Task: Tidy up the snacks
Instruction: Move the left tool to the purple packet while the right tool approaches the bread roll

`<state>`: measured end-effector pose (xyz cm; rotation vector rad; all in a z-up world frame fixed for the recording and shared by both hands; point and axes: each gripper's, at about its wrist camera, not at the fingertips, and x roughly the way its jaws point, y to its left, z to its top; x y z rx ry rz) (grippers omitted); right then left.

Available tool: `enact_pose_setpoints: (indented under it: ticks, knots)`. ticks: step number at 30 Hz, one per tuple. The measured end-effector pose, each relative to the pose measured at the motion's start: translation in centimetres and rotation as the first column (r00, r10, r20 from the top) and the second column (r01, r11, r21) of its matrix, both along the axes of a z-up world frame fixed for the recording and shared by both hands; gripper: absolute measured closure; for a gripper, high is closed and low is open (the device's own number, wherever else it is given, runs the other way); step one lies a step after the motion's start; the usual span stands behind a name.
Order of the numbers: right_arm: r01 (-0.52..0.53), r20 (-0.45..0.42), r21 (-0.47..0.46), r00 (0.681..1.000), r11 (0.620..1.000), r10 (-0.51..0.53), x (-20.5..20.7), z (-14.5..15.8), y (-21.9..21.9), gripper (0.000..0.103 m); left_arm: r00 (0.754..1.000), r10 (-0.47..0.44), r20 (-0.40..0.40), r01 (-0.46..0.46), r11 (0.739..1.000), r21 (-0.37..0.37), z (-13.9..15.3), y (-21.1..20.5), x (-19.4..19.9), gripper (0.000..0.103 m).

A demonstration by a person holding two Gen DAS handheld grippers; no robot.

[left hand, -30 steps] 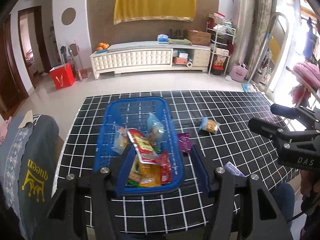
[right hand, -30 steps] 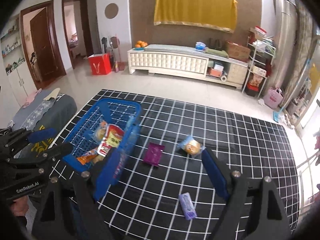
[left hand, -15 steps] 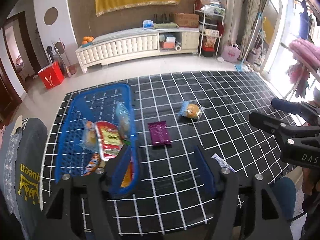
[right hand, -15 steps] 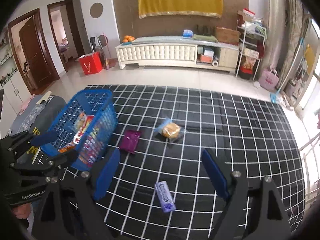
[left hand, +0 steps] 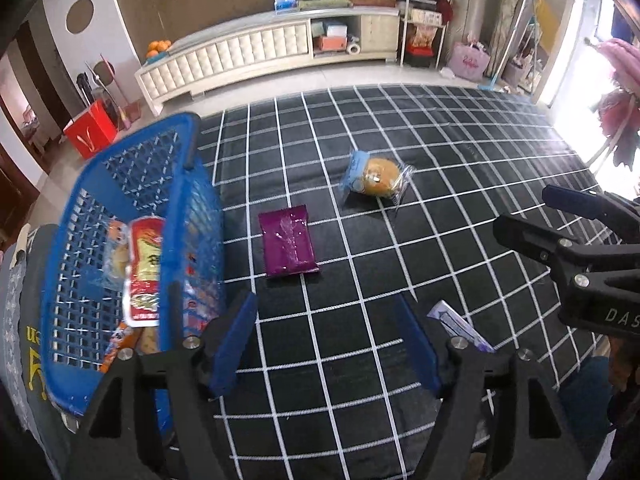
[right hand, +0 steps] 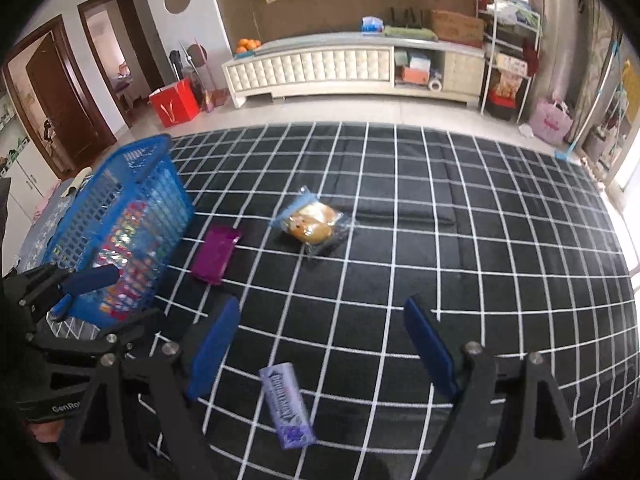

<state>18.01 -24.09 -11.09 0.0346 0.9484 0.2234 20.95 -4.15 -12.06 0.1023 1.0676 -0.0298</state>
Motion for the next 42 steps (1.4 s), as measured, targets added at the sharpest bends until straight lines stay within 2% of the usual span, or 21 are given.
enact_pose_setpoints:
  ticks: [3, 5, 9, 11, 14, 17, 21, 23, 29, 33, 35, 36, 38, 39, 42]
  knots:
    - [0.000, -0.019, 0.003, 1.000, 1.000, 0.000, 1.2, -1.2, -0.5, 0.016, 0.999, 0.012, -0.031, -0.012, 1.000, 0.016, -1.5, -0.2, 1.6, 0.033]
    - [-0.004, -0.030, 0.008, 1.000, 1.000, 0.004, 1.9, -2.0, -0.8, 0.016, 1.000, 0.005, -0.018, -0.004, 0.998, 0.065, -2.0, -0.7, 2.3, 0.027]
    - [-0.008, -0.047, 0.020, 0.999, 1.000, 0.009, 3.1, -3.4, -1.1, 0.016, 0.999, -0.021, -0.035, 0.025, 0.990, 0.137, -3.3, -2.0, 4.1, 0.025]
    - [-0.006, -0.059, 0.034, 0.998, 0.999, 0.008, 3.5, -4.0, -1.5, 0.016, 0.998, -0.033, -0.053, 0.040, 0.990, 0.133, -4.0, -2.3, 5.1, 0.025]
    - [0.000, -0.073, 0.043, 0.997, 0.999, 0.003, 4.1, -4.8, -1.7, 0.016, 0.998, -0.004, -0.070, 0.013, 0.992, 0.128, -5.0, -1.9, 6.5, 0.025]
    - [0.007, -0.082, 0.046, 0.997, 0.999, -0.003, 4.7, -5.4, -2.2, 0.016, 0.994, 0.030, -0.105, -0.022, 0.997, 0.080, -6.2, -0.7, 7.8, 0.025]
    - [0.014, -0.090, 0.046, 0.996, 0.999, -0.010, 5.0, -5.9, -2.7, 0.016, 0.990, 0.078, -0.119, -0.071, 0.995, 0.065, -7.3, 0.8, 8.9, 0.025]
    - [0.013, -0.095, 0.045, 0.995, 0.999, -0.008, 5.1, -6.1, -2.7, 0.016, 0.987, 0.087, -0.138, -0.084, 0.996, 0.027, -7.9, 1.3, 9.4, 0.025]
    - [0.011, -0.101, 0.036, 0.995, 0.999, -0.008, 5.5, -6.4, -2.5, 0.016, 0.985, 0.094, -0.145, -0.081, 0.992, 0.095, -9.6, 1.2, 10.3, 0.025]
    - [0.018, -0.102, 0.024, 0.995, 1.000, -0.016, 5.6, -6.4, -2.8, 0.016, 0.988, 0.085, -0.130, -0.074, 0.994, 0.083, -10.0, 1.0, 10.8, 0.026]
    - [0.025, -0.105, 0.022, 0.994, 0.999, -0.022, 5.7, -6.5, -2.9, 0.016, 0.986, 0.093, -0.135, -0.088, 0.995, 0.040, -10.0, 1.2, 11.1, 0.037]
    - [0.028, -0.107, 0.019, 0.994, 0.999, -0.026, 5.8, -6.5, -2.9, 0.016, 0.986, 0.104, -0.130, -0.098, 0.994, 0.048, -9.9, 1.3, 11.3, 0.043]
    - [0.032, -0.109, 0.017, 0.994, 0.999, -0.030, 5.9, -6.5, -2.9, 0.016, 0.987, 0.104, -0.119, -0.095, 0.992, 0.079, -9.6, 1.2, 11.4, 0.066]
    - [0.031, -0.111, 0.016, 0.993, 0.999, -0.029, 6.0, -6.5, -2.8, 0.016, 0.989, 0.095, -0.111, -0.085, 0.993, 0.087, -9.4, 1.2, 11.3, 0.072]
    - [0.014, -0.104, 0.010, 0.994, 1.000, -0.013, 6.2, -6.2, -2.1, 0.016, 0.993, 0.060, -0.097, -0.057, 0.998, 0.037, -8.6, 0.8, 10.9, 0.095]
